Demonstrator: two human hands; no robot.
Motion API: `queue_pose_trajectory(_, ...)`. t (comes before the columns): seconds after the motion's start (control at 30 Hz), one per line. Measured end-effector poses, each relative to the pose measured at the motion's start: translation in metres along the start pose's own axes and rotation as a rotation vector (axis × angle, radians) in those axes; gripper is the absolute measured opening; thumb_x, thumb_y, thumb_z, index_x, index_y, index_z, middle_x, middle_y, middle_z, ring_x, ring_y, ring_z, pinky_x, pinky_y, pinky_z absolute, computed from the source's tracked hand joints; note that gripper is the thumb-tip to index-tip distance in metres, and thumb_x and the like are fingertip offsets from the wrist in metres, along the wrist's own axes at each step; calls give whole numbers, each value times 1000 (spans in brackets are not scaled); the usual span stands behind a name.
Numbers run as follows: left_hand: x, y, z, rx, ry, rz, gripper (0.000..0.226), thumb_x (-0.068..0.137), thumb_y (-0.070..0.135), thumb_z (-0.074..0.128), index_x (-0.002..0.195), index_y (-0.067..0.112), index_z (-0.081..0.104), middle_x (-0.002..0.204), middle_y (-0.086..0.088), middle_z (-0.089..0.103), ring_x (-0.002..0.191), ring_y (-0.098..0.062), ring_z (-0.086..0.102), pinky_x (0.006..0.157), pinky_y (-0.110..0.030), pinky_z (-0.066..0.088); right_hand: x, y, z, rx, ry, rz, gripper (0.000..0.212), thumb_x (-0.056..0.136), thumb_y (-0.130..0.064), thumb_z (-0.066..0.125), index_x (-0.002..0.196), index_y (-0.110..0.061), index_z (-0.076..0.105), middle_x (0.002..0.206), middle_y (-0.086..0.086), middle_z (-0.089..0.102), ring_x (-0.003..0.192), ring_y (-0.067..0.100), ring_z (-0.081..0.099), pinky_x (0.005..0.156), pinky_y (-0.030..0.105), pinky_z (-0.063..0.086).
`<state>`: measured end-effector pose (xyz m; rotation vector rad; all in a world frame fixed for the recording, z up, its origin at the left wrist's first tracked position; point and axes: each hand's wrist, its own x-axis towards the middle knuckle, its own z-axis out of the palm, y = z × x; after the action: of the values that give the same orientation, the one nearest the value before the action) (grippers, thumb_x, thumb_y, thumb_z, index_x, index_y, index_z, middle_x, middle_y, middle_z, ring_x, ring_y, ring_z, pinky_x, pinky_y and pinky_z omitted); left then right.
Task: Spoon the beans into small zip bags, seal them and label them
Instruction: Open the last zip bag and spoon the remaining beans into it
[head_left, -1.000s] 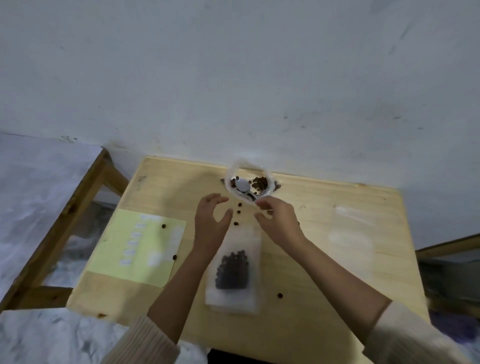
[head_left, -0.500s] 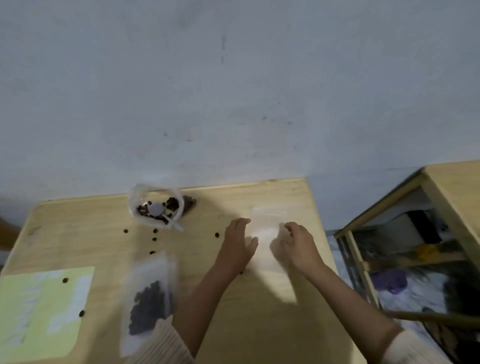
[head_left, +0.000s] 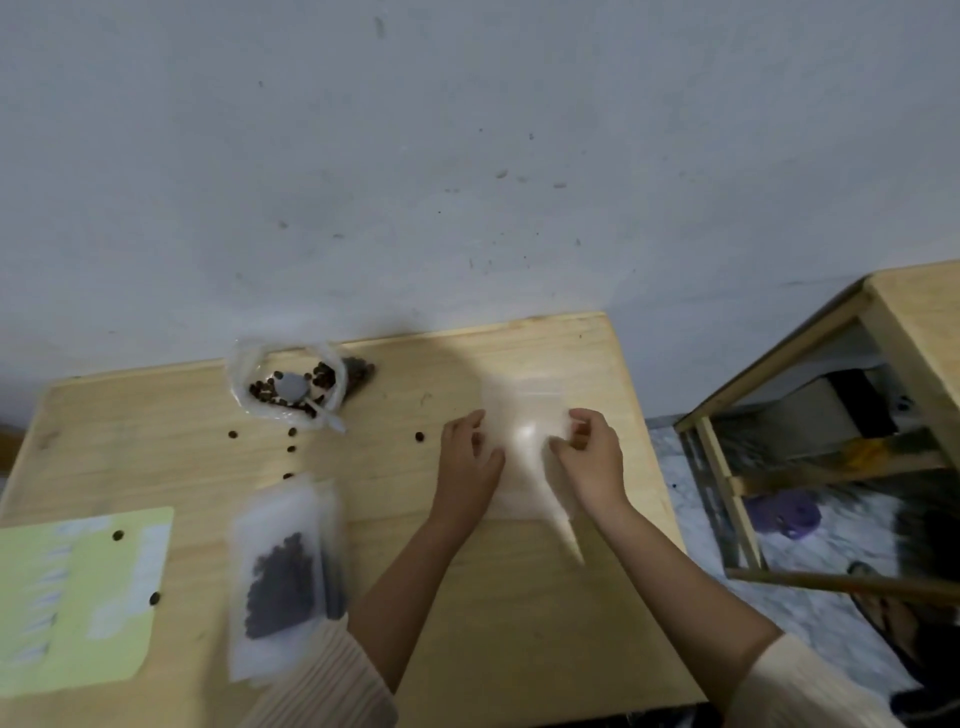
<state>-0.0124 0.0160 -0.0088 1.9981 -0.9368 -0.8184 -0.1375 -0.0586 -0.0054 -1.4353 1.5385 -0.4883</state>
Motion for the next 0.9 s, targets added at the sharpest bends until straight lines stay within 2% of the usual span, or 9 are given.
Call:
queue_pose_trajectory(0.2,0,21,-14,-246,25,26,65,81,-2,63,138,14,36,114,-2,48,82,-8,58,75,-19,51,-3,-31,-4,106,32,-90,39,85,-13,64,122,-18,52,108,-2,51,80,14,47,71,16,35)
queue_pose_trajectory(0.27,1,29,-28,-313,5,26,72,82,-1,64,142,18,29,116,0,49,80,-9,60,72,-18,51,-5,-46,-4,136,24,-159,38,86,-10,62,121,-19,54,110,-6,51,82,12,46,64,7,35)
queue_pose_trajectory(0.37,3,41,-63,-435,30,5,72,85,2,64,144,17,25,122,-1,48,83,-11,60,76,-21,53,-13,-72,-1,192,-45,-264,39,85,-3,58,119,-21,57,115,-10,54,92,7,48,71,-2,35)
queue_pose_trajectory(0.47,9,47,-110,-524,114,-49,64,82,15,69,138,16,37,122,-14,51,100,-22,60,83,-34,53,-23,-100,7,197,-164,-360,40,81,2,58,107,-27,61,109,-14,59,86,-1,49,71,1,38)
queue_pose_trajectory(0.53,10,46,-144,-455,104,-59,52,75,29,70,124,21,53,119,-11,57,108,-23,59,84,-34,53,-34,-118,19,189,-273,-409,39,79,5,59,99,-28,64,105,-15,62,81,4,50,68,5,40)
queue_pose_trajectory(0.67,-5,37,-200,-431,10,6,22,86,10,65,107,14,63,104,-5,65,79,-2,65,63,-18,52,-60,-151,57,107,-243,-503,30,80,1,61,96,-23,66,103,-11,61,91,7,53,70,6,40)
queue_pose_trajectory(0.73,-12,28,-223,-418,41,51,22,88,4,61,110,5,62,108,-12,67,82,-7,66,69,-18,53,-73,-165,80,33,-118,-570,23,80,-3,64,94,-20,68,103,-3,57,95,9,52,82,12,40)
queue_pose_trajectory(0.8,-18,20,-241,-410,88,96,22,89,3,59,111,6,62,113,-14,65,93,-15,64,78,-22,53,-88,-181,100,56,-61,-573,17,80,-5,64,92,-17,68,101,-2,57,92,10,54,82,15,42)
queue_pose_trajectory(0.9,-28,11,-262,-403,83,128,24,91,7,57,112,18,60,113,-12,66,98,-20,63,83,-33,50,-112,-203,125,185,-174,-511,11,84,-4,62,90,-13,66,91,-1,62,76,8,58,75,15,48)
